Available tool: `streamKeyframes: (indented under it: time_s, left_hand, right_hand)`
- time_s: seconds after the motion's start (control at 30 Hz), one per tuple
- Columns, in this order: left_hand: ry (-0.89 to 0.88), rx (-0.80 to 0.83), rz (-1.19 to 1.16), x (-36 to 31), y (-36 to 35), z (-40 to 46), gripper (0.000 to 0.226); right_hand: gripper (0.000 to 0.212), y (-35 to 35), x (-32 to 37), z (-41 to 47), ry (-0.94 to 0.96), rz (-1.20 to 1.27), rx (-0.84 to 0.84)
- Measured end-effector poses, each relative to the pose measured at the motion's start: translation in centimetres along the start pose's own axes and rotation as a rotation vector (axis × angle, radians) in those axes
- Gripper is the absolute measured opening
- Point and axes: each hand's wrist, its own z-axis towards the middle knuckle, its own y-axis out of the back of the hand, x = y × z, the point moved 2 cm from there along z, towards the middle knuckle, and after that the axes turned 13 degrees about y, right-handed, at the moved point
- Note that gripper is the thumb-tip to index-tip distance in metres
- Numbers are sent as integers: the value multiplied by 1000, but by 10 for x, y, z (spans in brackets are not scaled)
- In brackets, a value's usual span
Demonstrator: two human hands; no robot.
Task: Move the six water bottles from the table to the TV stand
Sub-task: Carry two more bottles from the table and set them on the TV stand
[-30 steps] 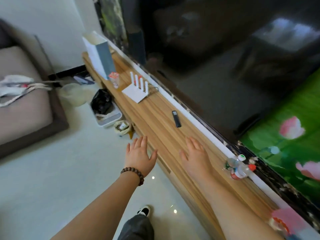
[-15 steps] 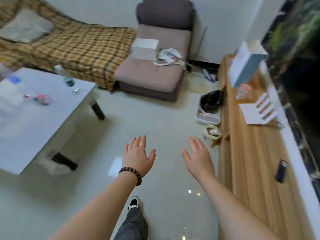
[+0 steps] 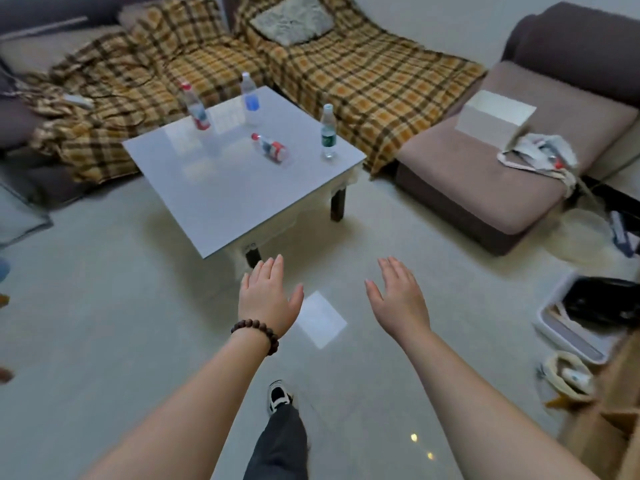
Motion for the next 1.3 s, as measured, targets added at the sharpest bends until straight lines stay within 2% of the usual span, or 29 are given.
streamKeyframes:
  time_s: [0.2, 0.6, 0.8, 1.07, 1.3]
  left_hand:
    - [102, 2, -29, 26, 2, 85, 68]
    - [89, 27, -44, 5, 24, 257, 65]
    - [122, 29, -36, -34, 12, 337, 65]
    - [291, 25, -38, -109, -7, 460, 66]
    - [404, 28, -32, -167, -16, 524, 65]
  right_hand:
    - [58, -32, 22, 90, 49, -16, 88]
    - [56, -38, 40, 266, 51, -32, 80]
    - [57, -37, 10, 361, 83, -34, 111]
    - [56, -20, -65, 517, 145, -31, 214]
    - [56, -3, -108, 623, 177, 5, 286]
